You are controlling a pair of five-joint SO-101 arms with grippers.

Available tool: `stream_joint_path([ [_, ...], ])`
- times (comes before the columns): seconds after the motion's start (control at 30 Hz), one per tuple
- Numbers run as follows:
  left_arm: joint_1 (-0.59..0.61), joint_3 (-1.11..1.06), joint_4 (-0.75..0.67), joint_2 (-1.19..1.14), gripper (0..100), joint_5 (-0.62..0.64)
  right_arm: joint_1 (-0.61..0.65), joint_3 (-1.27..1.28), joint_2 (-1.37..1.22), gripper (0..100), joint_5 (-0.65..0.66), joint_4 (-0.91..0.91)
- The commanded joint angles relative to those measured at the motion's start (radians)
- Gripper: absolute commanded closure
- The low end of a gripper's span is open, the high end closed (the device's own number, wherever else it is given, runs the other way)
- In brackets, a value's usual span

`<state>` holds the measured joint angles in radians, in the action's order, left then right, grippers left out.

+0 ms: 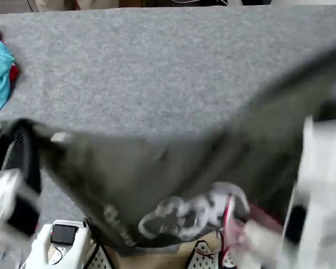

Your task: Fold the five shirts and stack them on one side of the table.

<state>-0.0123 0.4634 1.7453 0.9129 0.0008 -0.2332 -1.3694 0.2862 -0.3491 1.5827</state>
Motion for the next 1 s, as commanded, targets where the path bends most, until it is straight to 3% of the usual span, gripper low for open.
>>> stream_joint_path([
  [0.0,-0.006,-0.204,-0.104,-0.111,98,-0.008,0.038,0.231,-0.148,99.5,-0.005,-0.077],
  [0.27,-0.005,-0.781,-0.839,-0.352,98,-0.008,0.074,0.581,-0.499,99.5,-0.003,-0.419],
  [0.4,0.014,-0.876,-1.14,-0.53,98,-0.008,0.099,0.599,-0.68,99.5,-0.002,-0.545],
  [0.5,0.044,-0.848,-1.286,-0.668,98,-0.003,0.117,0.57,-0.783,99.5,-0.002,-0.594],
  [0.73,0.087,-0.698,-1.306,-0.831,98,0.0,0.122,0.403,-0.906,99.5,-0.002,-0.512],
  [0.97,0.068,-0.617,-1.017,-0.829,98,0.0,0.127,0.209,-0.911,99.5,0.018,-0.206],
])
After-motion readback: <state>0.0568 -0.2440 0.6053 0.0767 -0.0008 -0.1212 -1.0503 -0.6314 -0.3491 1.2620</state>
